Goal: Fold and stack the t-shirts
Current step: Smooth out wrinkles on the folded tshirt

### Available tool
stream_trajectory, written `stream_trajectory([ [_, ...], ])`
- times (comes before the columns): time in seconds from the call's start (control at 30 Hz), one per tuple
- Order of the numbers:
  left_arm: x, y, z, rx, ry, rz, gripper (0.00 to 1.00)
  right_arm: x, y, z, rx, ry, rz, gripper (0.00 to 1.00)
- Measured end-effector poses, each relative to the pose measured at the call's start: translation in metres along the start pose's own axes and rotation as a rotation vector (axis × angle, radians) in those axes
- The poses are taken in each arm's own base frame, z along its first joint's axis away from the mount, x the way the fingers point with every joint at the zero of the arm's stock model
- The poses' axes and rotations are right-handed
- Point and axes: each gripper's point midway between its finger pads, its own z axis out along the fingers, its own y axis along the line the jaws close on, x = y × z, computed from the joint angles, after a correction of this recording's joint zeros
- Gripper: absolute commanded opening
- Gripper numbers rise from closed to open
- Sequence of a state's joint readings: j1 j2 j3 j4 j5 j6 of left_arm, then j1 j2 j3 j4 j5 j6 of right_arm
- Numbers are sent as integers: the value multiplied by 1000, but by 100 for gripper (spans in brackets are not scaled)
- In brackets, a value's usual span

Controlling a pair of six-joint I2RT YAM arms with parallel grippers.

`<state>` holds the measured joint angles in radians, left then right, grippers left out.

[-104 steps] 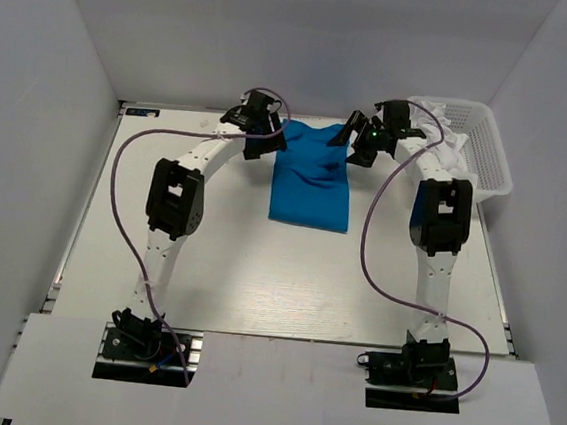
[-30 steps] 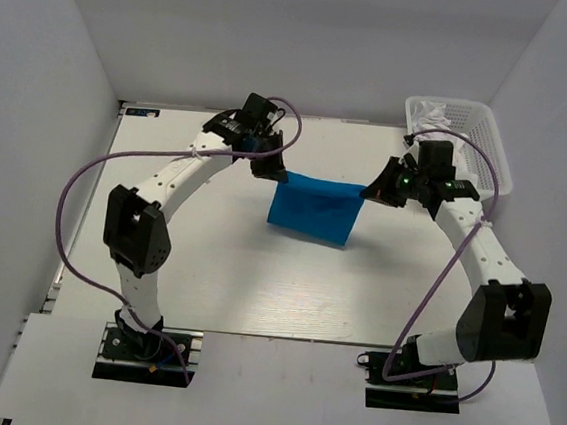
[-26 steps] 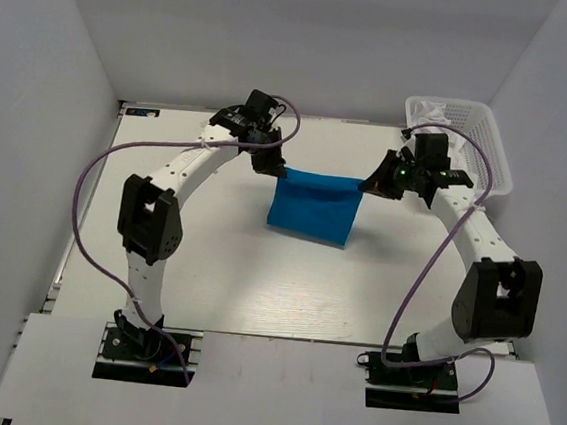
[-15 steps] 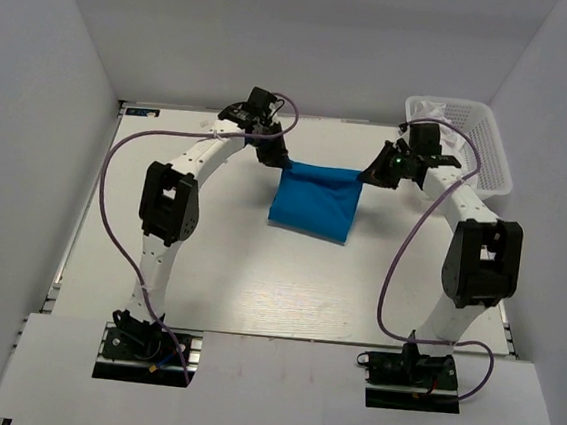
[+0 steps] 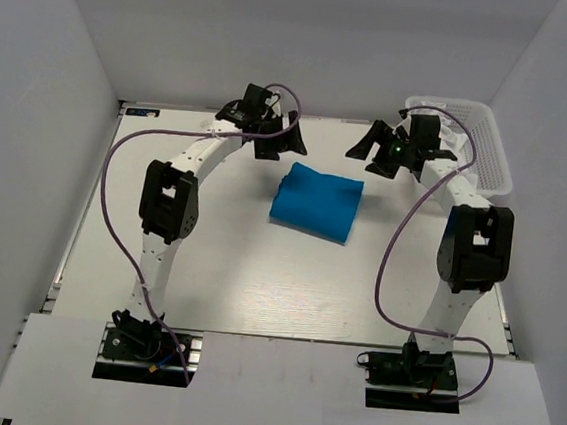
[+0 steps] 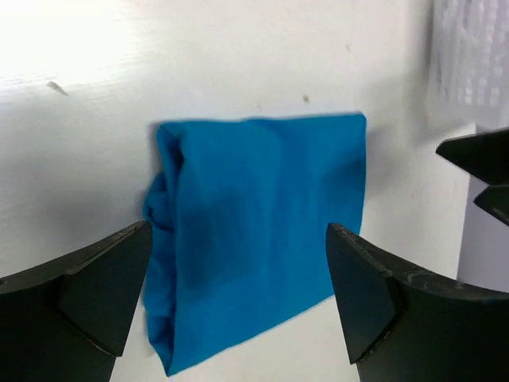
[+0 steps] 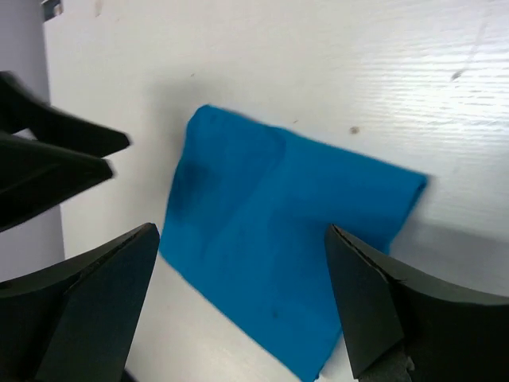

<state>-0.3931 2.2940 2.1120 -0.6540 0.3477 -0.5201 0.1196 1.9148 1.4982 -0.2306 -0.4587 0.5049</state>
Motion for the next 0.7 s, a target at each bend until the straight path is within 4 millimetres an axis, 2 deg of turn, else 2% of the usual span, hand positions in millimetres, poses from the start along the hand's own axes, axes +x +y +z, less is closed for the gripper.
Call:
stream_trajectory([
  [0.07, 16, -5, -1, 41, 36, 15, 100, 6, 12, -8, -39, 0, -18, 90],
  [0.17, 43, -14, 1, 108, 98, 23, 100, 30, 27, -25, -89, 21, -24, 90],
  [0.27, 74, -21, 2, 157, 163, 22, 100, 50, 34, -33, -123, 42, -20, 90],
  [0.37, 102, -31, -3, 208, 214, 20, 100, 79, 32, -36, -160, 89, 13, 90],
  [0.47, 120, -42, -10, 256, 230, 19, 100, 106, 29, -34, -194, 144, 64, 90],
  [0.57, 127, -46, -10, 278, 235, 17, 100, 128, 32, -32, -243, 190, 105, 90],
  [0.7, 138, -28, -5, 246, 248, -11, 100, 145, 36, -23, -294, 236, 125, 90],
])
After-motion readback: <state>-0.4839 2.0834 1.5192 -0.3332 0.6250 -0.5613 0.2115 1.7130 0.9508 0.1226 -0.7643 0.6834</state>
